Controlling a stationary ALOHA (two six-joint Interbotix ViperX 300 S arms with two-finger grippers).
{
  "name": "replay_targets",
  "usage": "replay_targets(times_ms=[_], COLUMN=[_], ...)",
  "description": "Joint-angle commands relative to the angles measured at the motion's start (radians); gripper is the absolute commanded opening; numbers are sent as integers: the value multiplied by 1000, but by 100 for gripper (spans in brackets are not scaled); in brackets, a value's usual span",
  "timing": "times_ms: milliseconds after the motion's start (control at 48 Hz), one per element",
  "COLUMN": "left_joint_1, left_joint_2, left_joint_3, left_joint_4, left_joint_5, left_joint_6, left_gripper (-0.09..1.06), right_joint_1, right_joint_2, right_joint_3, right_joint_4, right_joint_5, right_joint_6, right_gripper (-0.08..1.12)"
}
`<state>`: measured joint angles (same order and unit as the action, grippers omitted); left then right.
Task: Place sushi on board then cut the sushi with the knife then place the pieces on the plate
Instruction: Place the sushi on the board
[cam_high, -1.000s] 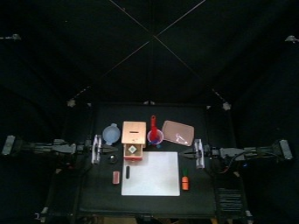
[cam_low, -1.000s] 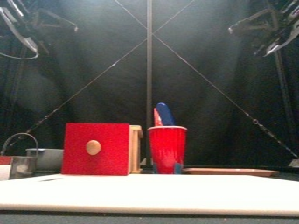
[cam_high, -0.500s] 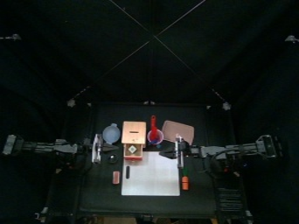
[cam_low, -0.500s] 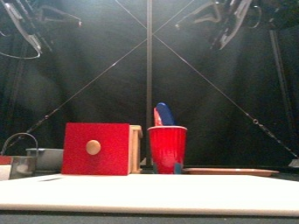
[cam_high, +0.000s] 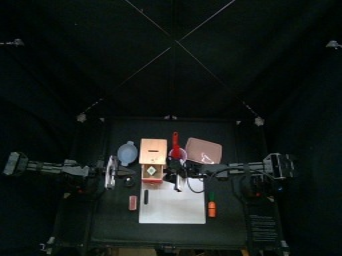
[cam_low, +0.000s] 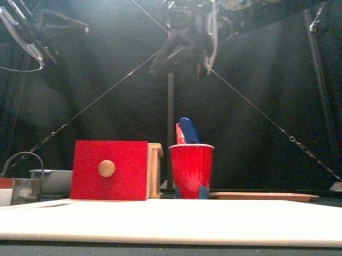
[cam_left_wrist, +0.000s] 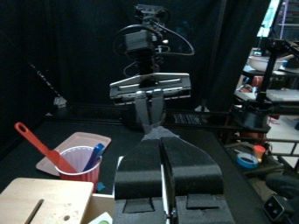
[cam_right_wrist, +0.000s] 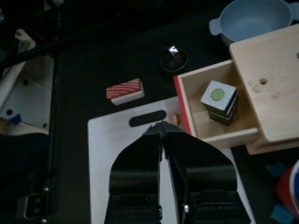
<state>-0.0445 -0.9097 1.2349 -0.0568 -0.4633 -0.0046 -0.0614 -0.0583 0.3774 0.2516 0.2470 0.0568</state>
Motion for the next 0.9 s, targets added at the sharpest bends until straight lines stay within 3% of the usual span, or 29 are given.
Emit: replay_targets(times_ms=[21,208,354,646,896], left_joint_1=[-18,-34,-35,-35,-35], left_joint_2=[5,3,3,-40,-55], left_joint_3=[0,21,38,71,84], left_joint_4=[-2,-2,-3,2,3], left_joint_5=[-25,-26,-26,-26,-26], left_joint_6=[-2,-3,-2,0,2], left_gripper=[19,19,19,19,19], right_joint_1=[-41,-72,-74,-74,-64], right_joint_2=[58,170,256,410,465], right_joint_3=[-101,-244,-373,-612,-716], right_joint_4=[57,54,-20,-227,-365], right_joint_5=[48,212,330,574,718], right_joint_6=[18,87,150,368,502], right_gripper=[45,70,86,88,89])
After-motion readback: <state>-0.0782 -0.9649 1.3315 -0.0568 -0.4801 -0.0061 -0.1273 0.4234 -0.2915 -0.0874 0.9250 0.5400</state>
